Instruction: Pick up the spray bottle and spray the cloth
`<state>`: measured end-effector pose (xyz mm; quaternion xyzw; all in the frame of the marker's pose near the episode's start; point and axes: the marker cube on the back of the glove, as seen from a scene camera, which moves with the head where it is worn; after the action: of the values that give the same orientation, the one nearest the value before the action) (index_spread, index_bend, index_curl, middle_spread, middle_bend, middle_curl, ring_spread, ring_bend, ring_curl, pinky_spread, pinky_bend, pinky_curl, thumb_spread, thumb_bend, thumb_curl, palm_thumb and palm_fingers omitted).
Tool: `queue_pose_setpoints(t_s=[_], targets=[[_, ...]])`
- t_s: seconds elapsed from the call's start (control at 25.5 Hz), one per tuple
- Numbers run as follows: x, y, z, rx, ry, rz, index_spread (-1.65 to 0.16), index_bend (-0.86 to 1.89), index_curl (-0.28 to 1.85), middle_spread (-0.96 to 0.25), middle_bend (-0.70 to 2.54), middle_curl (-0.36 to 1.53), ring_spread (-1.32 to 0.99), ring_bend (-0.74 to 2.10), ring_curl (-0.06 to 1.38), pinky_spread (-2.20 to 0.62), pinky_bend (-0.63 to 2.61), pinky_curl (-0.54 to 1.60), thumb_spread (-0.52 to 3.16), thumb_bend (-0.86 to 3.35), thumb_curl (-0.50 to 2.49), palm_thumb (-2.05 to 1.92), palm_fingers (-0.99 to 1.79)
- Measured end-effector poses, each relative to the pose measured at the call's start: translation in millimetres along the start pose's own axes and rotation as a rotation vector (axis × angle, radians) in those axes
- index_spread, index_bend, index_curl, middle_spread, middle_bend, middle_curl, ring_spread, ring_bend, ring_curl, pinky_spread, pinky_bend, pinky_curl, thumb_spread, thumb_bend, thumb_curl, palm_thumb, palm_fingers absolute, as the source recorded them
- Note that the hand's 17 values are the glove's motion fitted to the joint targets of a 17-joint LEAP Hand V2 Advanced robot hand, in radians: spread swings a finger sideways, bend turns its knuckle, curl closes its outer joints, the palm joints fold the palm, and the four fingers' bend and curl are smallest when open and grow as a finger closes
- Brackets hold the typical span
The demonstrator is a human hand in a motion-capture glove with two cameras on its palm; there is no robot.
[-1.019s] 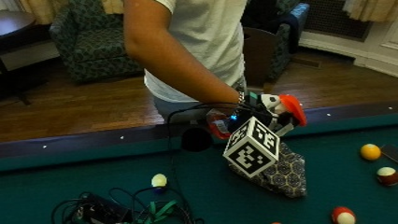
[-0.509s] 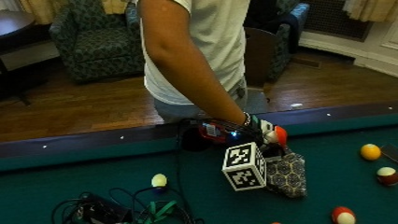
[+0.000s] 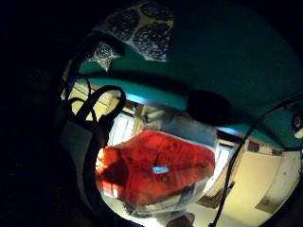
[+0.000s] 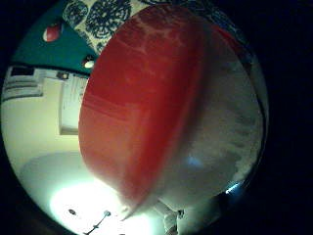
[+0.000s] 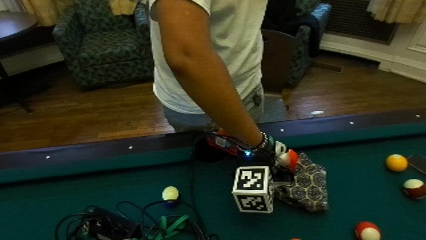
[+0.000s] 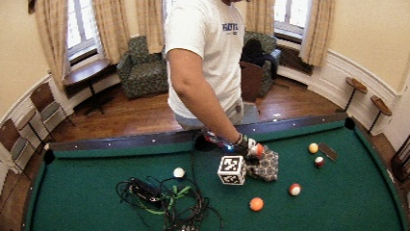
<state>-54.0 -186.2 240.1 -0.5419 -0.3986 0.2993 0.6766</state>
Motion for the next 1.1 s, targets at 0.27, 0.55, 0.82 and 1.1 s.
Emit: queue_pose_setpoints(t_s=[0.27, 0.55, 0.82, 1.1], targets=[[11, -9, 1, -0.015, 0.033, 0.060, -0.26, 0.19, 0.61, -0.17, 0.61, 0.58, -0.20, 0.78, 0.48, -0.28, 0.57, 0.42, 0.67, -0.03, 0.78, 0.84, 1.35], [14, -11, 0, -0.025, 0.056, 0.085, -0.26, 0.18, 0.61, -0.17, 0.61, 0.58, -0.20, 0.78, 0.48, -0.28, 0.57, 0.42, 0.68, -0.03, 0.78, 0.84, 1.35], [8, -6, -2, -0.032, 0.022, 0.037, -0.26, 0.18, 0.62, -0.17, 0.61, 0.58, -0.20, 0.78, 0.48, -0.28, 0.58, 0.42, 0.68, -0.03, 0.78, 0.84, 1.35], [-17, 12, -4, -0.027, -0.016, -0.101, -0.26, 0.18, 0.62, -0.17, 0.61, 0.58, -0.20, 0.78, 0.48, -0.28, 0.57, 0.42, 0.68, -0.02, 0.79, 0.84, 1.34]])
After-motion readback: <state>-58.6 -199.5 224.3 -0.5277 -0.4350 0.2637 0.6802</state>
